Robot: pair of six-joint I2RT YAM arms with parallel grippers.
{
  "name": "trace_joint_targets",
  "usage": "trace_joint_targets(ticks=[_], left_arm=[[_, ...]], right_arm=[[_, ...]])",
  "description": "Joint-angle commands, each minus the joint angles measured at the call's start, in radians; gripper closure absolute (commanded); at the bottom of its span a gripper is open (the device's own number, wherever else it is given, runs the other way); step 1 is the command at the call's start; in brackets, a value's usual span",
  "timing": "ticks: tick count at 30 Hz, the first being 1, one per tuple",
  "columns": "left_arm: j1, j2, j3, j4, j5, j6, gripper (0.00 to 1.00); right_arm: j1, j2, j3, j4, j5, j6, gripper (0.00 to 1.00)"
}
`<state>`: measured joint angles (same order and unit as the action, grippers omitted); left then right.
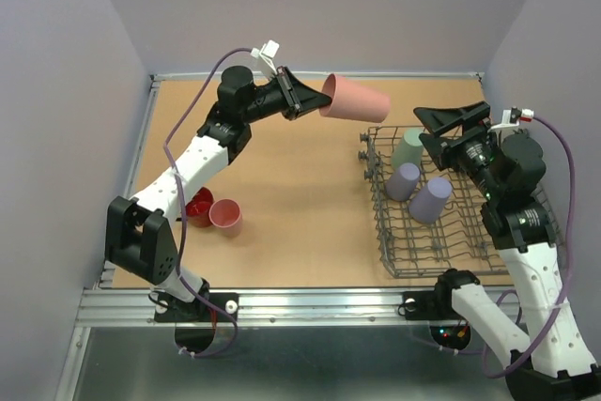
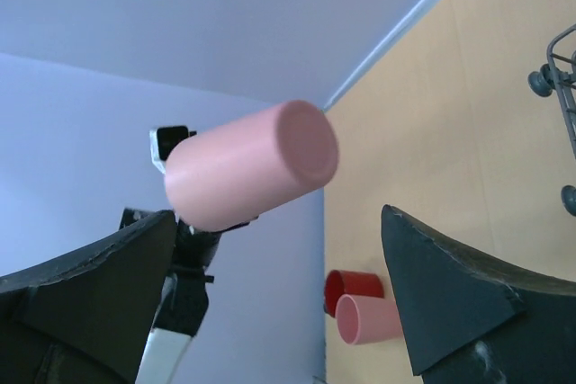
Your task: Load the cups into the dish rack
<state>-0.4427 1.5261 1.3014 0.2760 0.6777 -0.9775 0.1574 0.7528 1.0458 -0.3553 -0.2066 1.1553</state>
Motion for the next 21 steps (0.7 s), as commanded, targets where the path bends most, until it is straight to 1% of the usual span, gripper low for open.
trace_joint_targets(ticks=[1,5,6,7,8,13,15,16,21], left_arm=[[-0.033,-0.052,0.015,0.368,0.022,-0.193,1.00],[-0.059,-0.017,-0.014,0.486,0.003,-0.317,1.00],[-0.060,-0.014,-0.033,0.527,0.000,-0.395,1.00],[-0.062,-0.009,-0.051,0.614,-0.006,-0.426,1.00],[-0.065,-0.003,-0.074,0.632,-0.018,-0.455,1.00],[-0.074,0.015,-0.096,0.692,-0.032,-0.509,1.00],[-0.079,0.020,-0.090,0.695,-0.033,-0.513,1.00],[-0.080,0.022,-0.088,0.695,-0.035,-0.515,1.00],[-0.091,0.028,-0.090,0.710,-0.047,-0.530,1.00]], right_arm=[[-0.001,-0.035,-0.058,0.203,0.093,0.139,0.00],[-0.002,0.006,-0.037,0.236,0.076,0.139,0.00],[-0.002,0.014,-0.029,0.239,0.075,0.136,0.00],[-0.001,0.019,-0.024,0.245,0.070,0.135,0.00],[-0.001,0.029,-0.014,0.266,0.069,0.136,0.00],[-0.001,0.065,-0.006,0.334,0.046,0.147,0.00],[-0.002,0.074,-0.006,0.348,0.039,0.153,0.00],[-0.001,0.077,-0.006,0.395,0.038,0.155,0.00],[-0.002,0.105,-0.004,0.470,-0.002,0.175,0.00]])
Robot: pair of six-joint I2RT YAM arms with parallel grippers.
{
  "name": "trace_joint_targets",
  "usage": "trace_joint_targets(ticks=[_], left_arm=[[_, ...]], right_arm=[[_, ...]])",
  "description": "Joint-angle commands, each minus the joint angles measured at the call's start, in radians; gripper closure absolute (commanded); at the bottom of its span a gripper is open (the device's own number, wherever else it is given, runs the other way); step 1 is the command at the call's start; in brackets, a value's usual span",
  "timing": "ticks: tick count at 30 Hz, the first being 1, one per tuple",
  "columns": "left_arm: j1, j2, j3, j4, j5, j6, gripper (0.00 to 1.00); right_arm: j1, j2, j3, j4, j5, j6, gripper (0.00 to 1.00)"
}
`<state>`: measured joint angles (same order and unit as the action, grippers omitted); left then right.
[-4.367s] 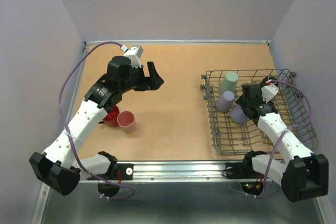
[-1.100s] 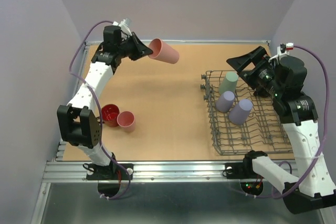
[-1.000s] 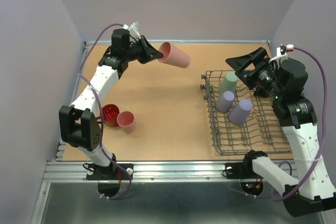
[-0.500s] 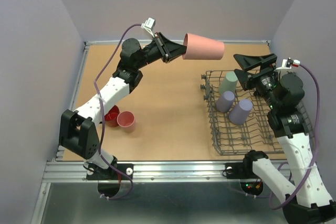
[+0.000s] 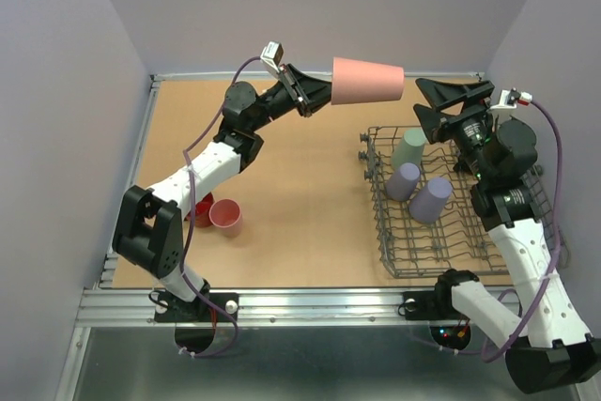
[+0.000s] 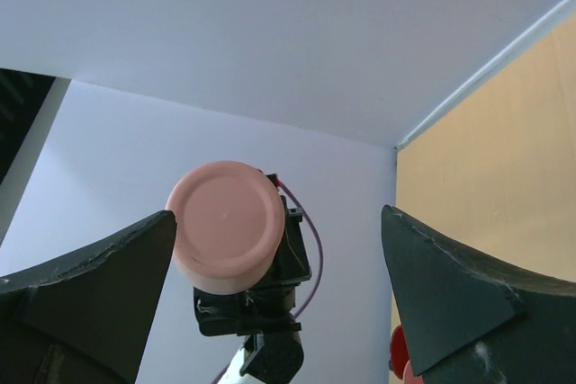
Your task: Load the cups into the dish rack
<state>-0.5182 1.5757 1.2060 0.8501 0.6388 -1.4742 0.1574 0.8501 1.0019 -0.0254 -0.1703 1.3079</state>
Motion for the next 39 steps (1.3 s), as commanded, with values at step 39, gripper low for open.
trace_joint_targets(ticks=[39], left_arm=[[-0.123,-0.020,-0.077,0.181,-0.209,-0.012,1.00]], right_arm=[[0.156,0.124,0.035,0.371,-0.009,0.031,0.23]])
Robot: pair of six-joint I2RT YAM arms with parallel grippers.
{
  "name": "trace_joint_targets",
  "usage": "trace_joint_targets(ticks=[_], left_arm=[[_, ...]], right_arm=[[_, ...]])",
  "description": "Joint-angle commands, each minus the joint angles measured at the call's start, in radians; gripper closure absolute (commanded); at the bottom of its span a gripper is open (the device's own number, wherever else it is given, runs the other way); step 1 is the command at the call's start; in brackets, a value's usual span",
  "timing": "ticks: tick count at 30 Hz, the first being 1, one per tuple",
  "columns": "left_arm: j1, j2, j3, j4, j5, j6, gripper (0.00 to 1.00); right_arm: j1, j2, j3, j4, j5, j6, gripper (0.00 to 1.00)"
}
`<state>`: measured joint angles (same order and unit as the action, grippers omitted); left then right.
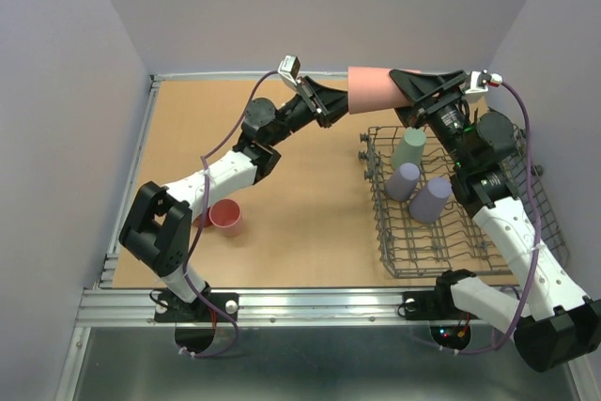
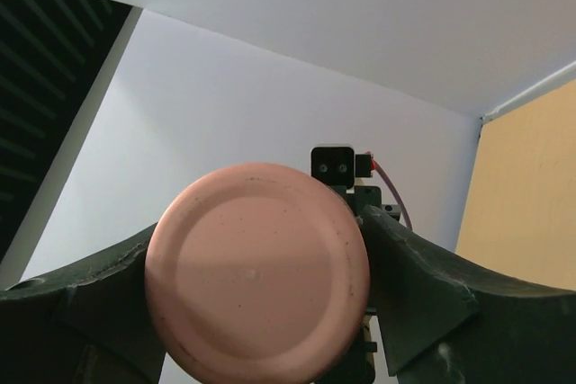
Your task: Load the cups into the dish rack
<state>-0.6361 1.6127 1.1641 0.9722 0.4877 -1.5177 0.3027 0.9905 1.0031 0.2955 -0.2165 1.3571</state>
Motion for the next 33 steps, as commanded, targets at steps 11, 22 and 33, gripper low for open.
trace_joint_targets(ticks=[11,22,33], left_arm=[[-0.002,-0.076,-0.052,0.000,-0.034,0.059,0.82],[0.125,-0.210,-0.220,-0.136,0.038,0.136,0.26],[0.288,-0.379,-0.287,-0.417,0.138,0.370,0.26]], right_arm=[[0.010,-0.021,0.052,-0.047,0.127,-0.076,0.81],[0.010,-0.078,0.270,-0.585,0.459,-0.461,0.94],[0.009,0.014,0.522,-1.166,1.093,-0.690,1.00]])
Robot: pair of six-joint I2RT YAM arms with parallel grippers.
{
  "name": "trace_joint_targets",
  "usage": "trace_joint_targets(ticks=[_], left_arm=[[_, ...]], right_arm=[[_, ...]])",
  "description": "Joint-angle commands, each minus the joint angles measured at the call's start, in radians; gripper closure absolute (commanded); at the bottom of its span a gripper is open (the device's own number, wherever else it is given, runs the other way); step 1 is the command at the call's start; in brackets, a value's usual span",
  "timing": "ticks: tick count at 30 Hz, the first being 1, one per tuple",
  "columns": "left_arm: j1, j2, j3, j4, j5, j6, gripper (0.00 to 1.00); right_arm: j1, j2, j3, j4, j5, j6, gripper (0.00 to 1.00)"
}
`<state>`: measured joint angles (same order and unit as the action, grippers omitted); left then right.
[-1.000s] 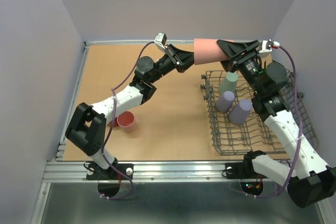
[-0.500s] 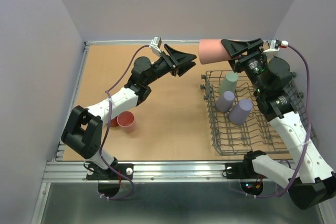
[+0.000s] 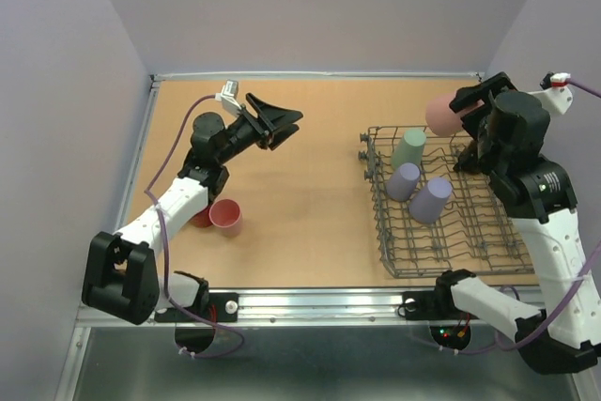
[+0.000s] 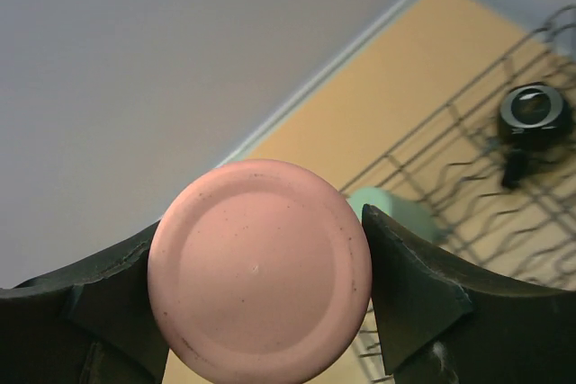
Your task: Load the cups into the dish rack
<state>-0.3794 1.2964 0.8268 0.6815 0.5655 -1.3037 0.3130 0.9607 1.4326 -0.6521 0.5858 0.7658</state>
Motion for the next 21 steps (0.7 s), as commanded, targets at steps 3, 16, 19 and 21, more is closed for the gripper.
trace_joint_targets(ticks=[3,16,19,21], left_arm=[[0.056,-0.086,0.089,-0.276,0.050,0.276,0.26],[0.161,-0.126,0.149,-0.545,0.065,0.533,0.29],[0.192,-0.135,0.138,-0.563,0.077,0.557,0.29],[0.212,-0.138,0.130,-0.566,0.089,0.567,0.29]], right_arm=[[-0.011,0.081,0.075,-0.294,0.400,-0.115,1.00],[-0.618,0.147,-0.215,-0.155,0.030,-0.249,1.00],[-0.673,0.167,-0.245,-0.066,-0.003,-0.270,1.00],[-0.684,0.170,-0.271,-0.034,-0.003,-0.258,1.00]])
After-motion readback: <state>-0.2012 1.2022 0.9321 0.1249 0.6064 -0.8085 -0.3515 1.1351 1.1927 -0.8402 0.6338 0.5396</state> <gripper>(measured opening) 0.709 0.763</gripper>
